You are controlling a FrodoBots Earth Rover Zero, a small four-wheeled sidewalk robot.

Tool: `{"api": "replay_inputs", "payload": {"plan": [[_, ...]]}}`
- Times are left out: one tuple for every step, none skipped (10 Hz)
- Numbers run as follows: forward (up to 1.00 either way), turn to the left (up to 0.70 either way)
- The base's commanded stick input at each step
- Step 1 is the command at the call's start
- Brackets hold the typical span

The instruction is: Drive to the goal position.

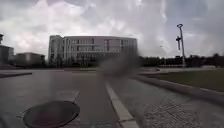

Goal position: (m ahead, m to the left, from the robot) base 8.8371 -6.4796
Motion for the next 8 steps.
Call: {"api": "replay_inputs", "payload": {"plan": [[0.7, 0.03], [0.7, 0.03], [0.7, 0.03], [0.7, 0.03], [0.7, 0.03], [0.7, 0.07], [0.7, 0.34], [0.7, 0.2]]}}
